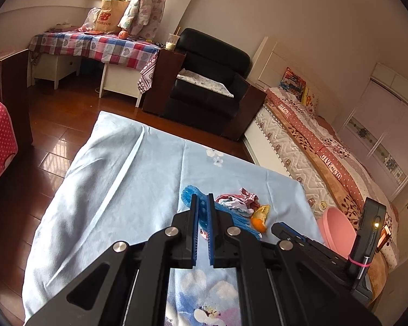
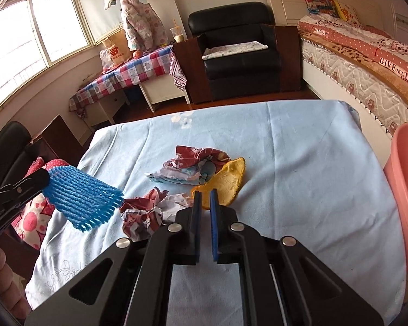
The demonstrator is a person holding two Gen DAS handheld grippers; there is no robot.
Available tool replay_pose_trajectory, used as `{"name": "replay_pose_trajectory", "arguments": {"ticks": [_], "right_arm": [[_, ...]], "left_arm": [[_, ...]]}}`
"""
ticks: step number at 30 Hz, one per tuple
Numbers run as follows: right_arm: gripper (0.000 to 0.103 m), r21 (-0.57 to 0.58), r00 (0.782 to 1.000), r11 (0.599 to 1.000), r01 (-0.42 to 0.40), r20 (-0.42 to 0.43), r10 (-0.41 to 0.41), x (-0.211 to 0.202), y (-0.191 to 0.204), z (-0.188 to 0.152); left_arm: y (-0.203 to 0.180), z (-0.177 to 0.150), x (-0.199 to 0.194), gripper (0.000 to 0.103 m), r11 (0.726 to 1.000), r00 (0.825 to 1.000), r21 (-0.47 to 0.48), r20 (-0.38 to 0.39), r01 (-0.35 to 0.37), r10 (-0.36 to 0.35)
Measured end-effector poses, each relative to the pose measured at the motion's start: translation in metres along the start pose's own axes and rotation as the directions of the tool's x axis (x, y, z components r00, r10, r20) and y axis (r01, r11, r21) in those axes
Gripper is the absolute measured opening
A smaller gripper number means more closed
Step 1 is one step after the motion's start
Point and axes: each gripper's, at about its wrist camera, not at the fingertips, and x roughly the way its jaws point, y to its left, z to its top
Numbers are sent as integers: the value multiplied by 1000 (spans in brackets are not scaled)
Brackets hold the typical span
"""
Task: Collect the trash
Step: 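Grasp the orange peel with the right gripper while the left holds the blue net, then carry the blue foam net and orange peel over the pink bucket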
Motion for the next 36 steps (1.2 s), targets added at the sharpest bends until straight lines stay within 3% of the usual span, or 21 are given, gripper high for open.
{"name": "replay_pose_trajectory", "arguments": {"ticks": [9,11,13,20,22,25,27,36], "right_arm": [[6,-48,999,998,-36,35,38,-14,12,4],[11,-56,999,998,-36,-5,36,-5,15,4],[24,-64,1000,998,-25,-20,24,2,18,1],[26,-58,998,998,18,-62,-22,27,10,-3],[25,-51,998,998,22,-60,-25,27,7,-3],[9,-39,998,999,7,-58,-9,24,2,-3],[6,-41,999,999,10,-48,-12,18,0,-4],[4,-5,999,1000,-30,40,30,-43,-16,-6]], "left_arm": [[-3,-1,-18,5,1000,1000,0,16,2,-2],[-2,-2,-18,5,1000,1000,2,19,-1,1],[0,-3,-18,5,1000,1000,0,16,-4,4],[5,-5,-12,5,1000,1000,-8,-2,-12,12],[5,-6,-12,5,1000,1000,-7,-4,-13,13],[5,-6,-12,5,1000,1000,-6,-5,-10,10],[4,-6,-12,5,1000,1000,-3,-3,-10,10],[-21,-7,-16,5,1000,1000,19,9,13,-13]]}}
